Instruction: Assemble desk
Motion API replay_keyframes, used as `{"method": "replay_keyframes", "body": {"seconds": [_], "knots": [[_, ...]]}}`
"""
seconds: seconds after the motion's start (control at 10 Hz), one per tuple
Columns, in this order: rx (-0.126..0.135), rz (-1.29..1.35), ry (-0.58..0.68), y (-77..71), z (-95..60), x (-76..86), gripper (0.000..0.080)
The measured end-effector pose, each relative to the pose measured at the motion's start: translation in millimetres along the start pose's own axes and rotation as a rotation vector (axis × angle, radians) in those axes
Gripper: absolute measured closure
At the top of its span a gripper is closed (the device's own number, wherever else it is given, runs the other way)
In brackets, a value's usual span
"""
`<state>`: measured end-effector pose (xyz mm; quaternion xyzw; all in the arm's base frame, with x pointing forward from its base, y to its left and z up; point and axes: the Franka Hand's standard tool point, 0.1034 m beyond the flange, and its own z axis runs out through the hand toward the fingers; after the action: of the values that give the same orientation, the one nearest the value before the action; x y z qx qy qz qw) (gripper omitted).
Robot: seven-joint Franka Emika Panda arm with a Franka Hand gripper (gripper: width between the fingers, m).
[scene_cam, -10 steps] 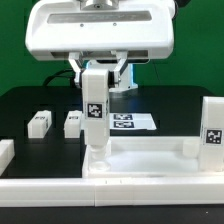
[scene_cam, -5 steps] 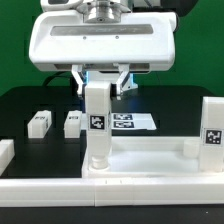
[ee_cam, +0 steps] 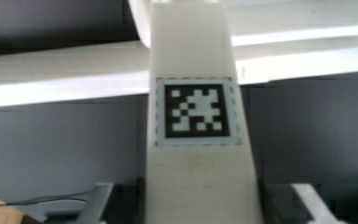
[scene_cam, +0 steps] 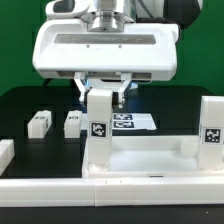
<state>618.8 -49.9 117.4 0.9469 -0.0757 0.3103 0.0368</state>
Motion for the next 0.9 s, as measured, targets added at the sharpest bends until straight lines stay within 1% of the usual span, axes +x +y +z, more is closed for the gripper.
{"method": "replay_keyframes", "body": {"seconds": [0.1, 0.5, 0.6, 0.7, 0.8, 0.9], "knots": [[-0.005, -0.004, 0.015, -1.7, 1.2, -2.3, 0.0512], [0.001, -0.004, -0.002, -2.5, 2.1, -4.6, 0.0511], [0.001, -0.004, -0.002, -2.5, 2.2, -4.7, 0.0275], [0.001, -0.004, -0.002, -2.4, 2.3, -5.0, 0.0275], [0.001, -0.004, -0.003, -2.4, 2.5, -5.2, 0.0177], [0.001, -0.004, -0.003, -2.4, 2.6, -5.4, 0.0177]]}}
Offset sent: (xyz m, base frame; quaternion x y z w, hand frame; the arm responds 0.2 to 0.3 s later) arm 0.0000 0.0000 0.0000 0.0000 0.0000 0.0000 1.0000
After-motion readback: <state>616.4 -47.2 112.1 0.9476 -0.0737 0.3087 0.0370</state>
